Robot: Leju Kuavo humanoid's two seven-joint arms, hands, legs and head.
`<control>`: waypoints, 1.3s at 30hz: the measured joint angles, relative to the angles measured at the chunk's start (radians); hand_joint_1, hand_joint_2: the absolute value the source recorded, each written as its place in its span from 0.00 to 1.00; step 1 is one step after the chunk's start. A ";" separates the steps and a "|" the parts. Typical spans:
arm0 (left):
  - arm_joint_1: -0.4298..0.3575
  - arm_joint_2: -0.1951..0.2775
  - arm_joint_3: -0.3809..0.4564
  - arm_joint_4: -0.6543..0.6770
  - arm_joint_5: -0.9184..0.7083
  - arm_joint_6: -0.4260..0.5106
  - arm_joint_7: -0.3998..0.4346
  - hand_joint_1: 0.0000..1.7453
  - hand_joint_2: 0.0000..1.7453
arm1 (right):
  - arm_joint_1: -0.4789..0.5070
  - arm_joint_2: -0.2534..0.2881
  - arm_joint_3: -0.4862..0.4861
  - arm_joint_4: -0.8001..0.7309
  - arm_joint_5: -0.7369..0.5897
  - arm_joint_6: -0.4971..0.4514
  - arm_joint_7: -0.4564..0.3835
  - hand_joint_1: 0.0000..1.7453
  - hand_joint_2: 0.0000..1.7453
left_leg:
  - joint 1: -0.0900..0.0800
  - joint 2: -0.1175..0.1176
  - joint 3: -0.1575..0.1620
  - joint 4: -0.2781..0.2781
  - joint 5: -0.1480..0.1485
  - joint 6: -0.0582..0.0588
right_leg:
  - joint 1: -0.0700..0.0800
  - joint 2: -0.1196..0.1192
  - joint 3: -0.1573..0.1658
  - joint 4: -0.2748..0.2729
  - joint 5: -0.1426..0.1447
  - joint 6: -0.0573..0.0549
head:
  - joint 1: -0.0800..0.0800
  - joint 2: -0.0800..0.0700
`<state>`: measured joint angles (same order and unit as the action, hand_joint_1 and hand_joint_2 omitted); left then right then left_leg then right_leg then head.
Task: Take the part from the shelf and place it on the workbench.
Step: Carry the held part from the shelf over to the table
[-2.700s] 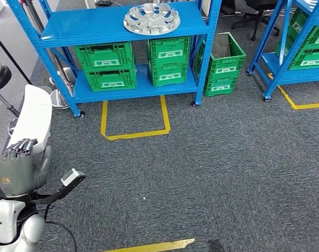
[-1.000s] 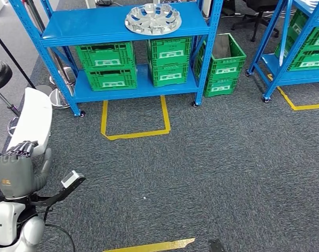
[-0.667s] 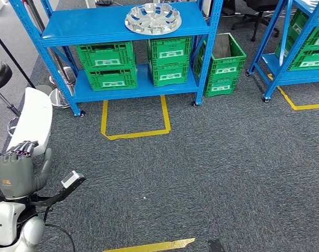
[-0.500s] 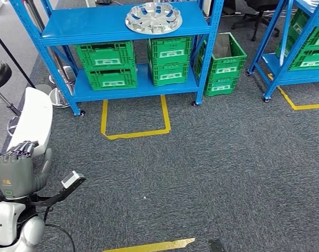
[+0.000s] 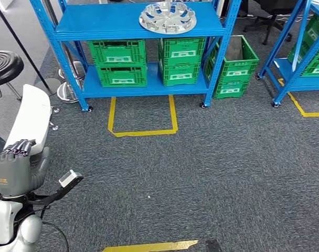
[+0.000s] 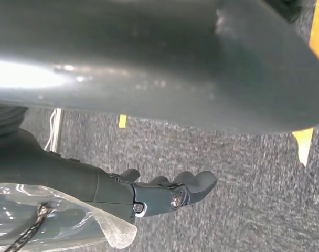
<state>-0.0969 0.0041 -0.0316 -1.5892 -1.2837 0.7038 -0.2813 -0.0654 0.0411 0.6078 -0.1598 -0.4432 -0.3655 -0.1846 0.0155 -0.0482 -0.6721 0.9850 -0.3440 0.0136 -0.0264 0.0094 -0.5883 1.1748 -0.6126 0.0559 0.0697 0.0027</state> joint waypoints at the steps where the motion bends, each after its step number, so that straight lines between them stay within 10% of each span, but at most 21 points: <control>1: -0.001 -0.001 0.001 0.000 0.000 0.000 -0.001 1.00 1.00 | 0.000 0.000 0.000 0.000 0.000 -0.001 0.000 0.00 0.00 | 0.002 -0.009 -0.005 0.006 0.002 -0.005 | -0.004 0.017 0.035 -0.069 0.029 0.001 | 0.000 0.000; 4: -0.002 -0.002 0.004 0.000 0.001 0.000 -0.002 1.00 1.00 | 0.000 0.000 0.003 0.000 -0.001 -0.001 0.002 0.00 0.00 | -0.001 -0.034 -0.017 0.017 0.010 -0.025 | -0.003 0.048 0.075 -0.160 0.061 -0.014 | -0.003 0.000; 7: 0.001 -0.002 0.005 -0.001 0.000 0.001 -0.002 1.00 1.00 | 0.000 0.000 0.003 0.000 -0.003 -0.002 0.002 0.00 0.00 | 0.000 -0.040 -0.022 0.015 0.017 -0.043 | 0.001 0.018 0.071 -0.155 0.074 -0.041 | -0.006 0.000; 13: 0.002 -0.003 0.007 0.000 -0.001 0.000 -0.002 1.00 1.00 | 0.006 0.001 0.004 0.000 -0.006 -0.002 0.002 0.00 0.00 | -0.002 0.040 -0.114 0.308 -0.157 -0.050 | 0.010 -0.057 0.062 -0.155 0.089 -0.061 | -0.017 0.000; 18: -0.004 -0.003 0.007 0.000 -0.001 0.000 -0.002 1.00 1.00 | 0.001 0.002 0.005 0.000 -0.006 -0.002 0.002 0.00 0.00 | -0.028 0.118 0.045 0.073 -0.087 -0.011 | 0.022 -0.118 0.065 -0.154 0.083 -0.053 | -0.017 0.000; 21: -0.006 -0.003 0.008 0.000 -0.001 0.000 -0.002 1.00 1.00 | -0.001 0.002 0.005 0.000 -0.006 -0.002 0.002 0.00 0.00 | -0.036 0.111 0.053 0.042 -0.088 0.003 | 0.027 -0.152 0.071 -0.158 0.078 -0.040 | -0.017 0.000; 25: -0.009 -0.005 0.010 -0.001 -0.001 0.001 -0.002 1.00 1.00 | -0.003 0.002 0.005 0.000 -0.006 -0.002 0.002 0.00 0.00 | -0.023 0.063 0.055 0.024 -0.074 0.022 | 0.018 -0.040 0.021 -0.050 0.006 -0.021 | -0.012 0.000; 28: -0.007 -0.008 0.009 -0.001 -0.001 0.001 -0.002 1.00 1.00 | 0.002 0.002 0.005 0.000 -0.006 -0.002 0.003 0.00 0.00 | -0.023 0.020 0.051 0.026 -0.071 0.026 | 0.016 -0.012 -0.066 0.115 -0.044 -0.015 | -0.010 0.000; 32: -0.007 -0.009 0.009 0.000 -0.001 0.000 -0.002 1.00 1.00 | 0.003 0.002 0.006 0.000 -0.007 -0.002 0.004 0.00 0.00 | -0.022 -0.038 0.049 0.036 -0.071 0.019 | 0.010 0.031 0.000 -0.064 0.076 -0.018 | -0.009 0.000; 36: -0.007 -0.009 0.010 -0.001 -0.001 0.001 -0.002 1.00 1.00 | 0.000 0.002 0.006 0.000 -0.007 -0.001 0.003 0.00 0.00 | -0.018 -0.084 0.034 0.037 -0.058 -0.008 | 0.010 0.059 0.045 -0.151 0.098 -0.034 | -0.011 0.000; 39: -0.007 -0.007 0.011 -0.001 -0.001 0.001 -0.002 1.00 1.00 | -0.001 0.002 0.006 0.000 -0.006 -0.001 0.002 0.00 0.00 | -0.018 -0.037 0.012 0.076 -0.084 -0.026 | 0.007 0.019 0.050 -0.163 0.110 -0.053 | -0.015 0.000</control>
<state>-0.1041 -0.0031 -0.0204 -1.5900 -1.2848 0.7045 -0.2831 -0.0662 0.0427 0.6135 -0.1595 -0.4494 -0.3662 -0.1825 -0.0023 -0.0850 -0.6598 1.0612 -0.4282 -0.0123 -0.0193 0.0282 -0.5381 1.0117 -0.5025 0.0031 0.0548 0.0027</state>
